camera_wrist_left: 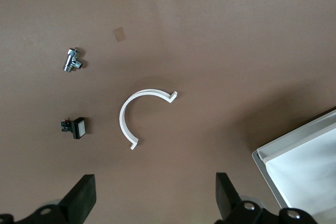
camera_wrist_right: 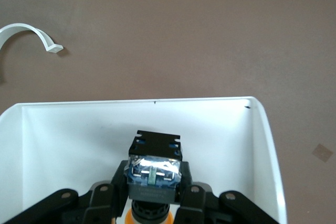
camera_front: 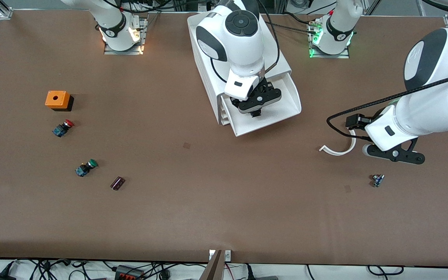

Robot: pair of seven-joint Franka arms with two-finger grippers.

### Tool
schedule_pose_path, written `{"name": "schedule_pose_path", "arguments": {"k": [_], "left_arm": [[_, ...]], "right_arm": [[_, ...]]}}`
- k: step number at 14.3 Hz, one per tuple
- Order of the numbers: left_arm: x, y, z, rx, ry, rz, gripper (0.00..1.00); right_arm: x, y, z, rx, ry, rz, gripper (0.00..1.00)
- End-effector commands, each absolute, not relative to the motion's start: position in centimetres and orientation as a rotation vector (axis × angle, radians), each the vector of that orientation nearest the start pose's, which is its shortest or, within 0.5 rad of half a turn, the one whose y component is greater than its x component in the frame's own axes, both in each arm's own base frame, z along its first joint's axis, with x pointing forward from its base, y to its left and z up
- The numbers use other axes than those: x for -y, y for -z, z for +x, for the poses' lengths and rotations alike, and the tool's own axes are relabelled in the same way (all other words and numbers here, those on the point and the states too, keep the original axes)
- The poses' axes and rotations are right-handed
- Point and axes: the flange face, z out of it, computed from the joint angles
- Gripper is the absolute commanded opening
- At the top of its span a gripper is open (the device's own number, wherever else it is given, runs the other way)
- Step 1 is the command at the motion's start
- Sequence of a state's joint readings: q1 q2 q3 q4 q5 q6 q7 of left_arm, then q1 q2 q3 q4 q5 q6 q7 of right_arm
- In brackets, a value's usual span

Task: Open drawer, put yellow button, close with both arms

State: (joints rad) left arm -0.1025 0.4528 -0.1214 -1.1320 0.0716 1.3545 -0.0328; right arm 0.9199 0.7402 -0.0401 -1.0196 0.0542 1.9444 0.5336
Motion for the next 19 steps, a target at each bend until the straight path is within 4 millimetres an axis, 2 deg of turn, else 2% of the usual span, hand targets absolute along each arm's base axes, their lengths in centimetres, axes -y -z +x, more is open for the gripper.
{"name": "schedule_pose_path", "arguments": {"k": [1,7,10,11,12,13,15,19], "left_arm": [[12.0,-53.9,64.8,-0.251,-0.333,-3.084,1.00],[11.9,-53.9,64.8,-0.251,-0.333,-3.084,1.00],[12.0,-54.0,64.8,-0.248,-0.330,-3.085,1.00],[11.9,-54.0,64.8,-0.246,-0.330,-3.084,1.00],[12.0,-54.0,64.8,-0.248,-0.330,-3.085,1.00],[12.0,-54.0,64.8,-0.251,-0.330,-3.085,1.00],[12.0,-54.0,64.8,-0.248,-0.330,-3.085,1.00],[12.3,-53.9,64.8,-0.246,-0.331,-3.087,1.00]], "right_arm": [[-61.5,-42.8,47.7,0.475,0.210,-2.955,0.00],[-62.1,-40.8,47.7,0.477,0.204,-2.958,0.00],[-62.3,-40.8,47.5,0.479,0.197,-2.953,0.00],[-62.2,-40.7,47.4,0.477,0.186,-2.959,0.14],[-62.1,-41.0,47.5,0.463,0.192,-2.961,0.95],[-62.0,-40.9,47.5,0.454,0.190,-2.970,1.00],[-61.8,-41.7,47.6,0.431,0.191,-2.974,1.00],[-59.9,-46.2,49.3,0.376,0.215,-2.980,1.00]]}}
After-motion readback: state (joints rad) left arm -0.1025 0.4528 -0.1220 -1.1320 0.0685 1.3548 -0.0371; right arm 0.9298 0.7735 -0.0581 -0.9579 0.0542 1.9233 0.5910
